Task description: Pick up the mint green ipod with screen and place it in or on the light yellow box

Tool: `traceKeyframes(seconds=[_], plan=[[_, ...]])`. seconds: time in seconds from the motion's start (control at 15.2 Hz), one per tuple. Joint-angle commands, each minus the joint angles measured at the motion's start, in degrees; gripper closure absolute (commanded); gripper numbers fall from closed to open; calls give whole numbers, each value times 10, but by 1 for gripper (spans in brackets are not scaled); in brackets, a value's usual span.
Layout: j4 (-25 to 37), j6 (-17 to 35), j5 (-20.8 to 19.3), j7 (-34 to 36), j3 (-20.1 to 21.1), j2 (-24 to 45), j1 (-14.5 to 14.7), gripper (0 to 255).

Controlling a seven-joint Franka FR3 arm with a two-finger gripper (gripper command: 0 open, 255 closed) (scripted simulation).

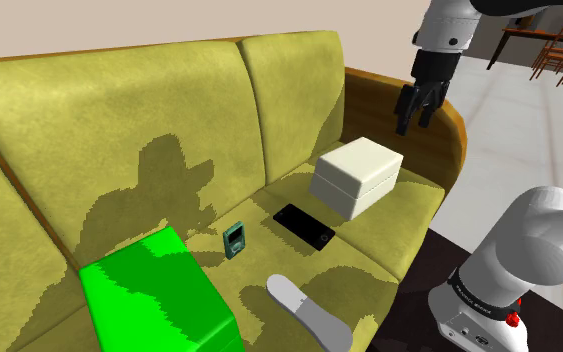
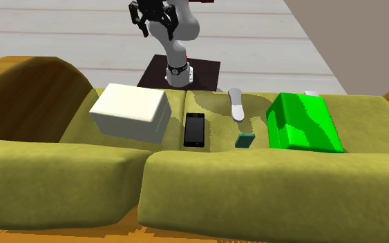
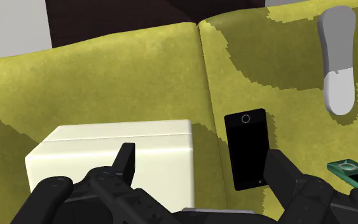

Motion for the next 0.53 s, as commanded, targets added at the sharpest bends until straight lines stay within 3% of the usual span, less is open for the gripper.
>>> traceKeyframes(seconds=[0.0,0.46], plan=[[0,0,0,0,0,0,0,0],[-25,100,47,73,77,62,22,0]])
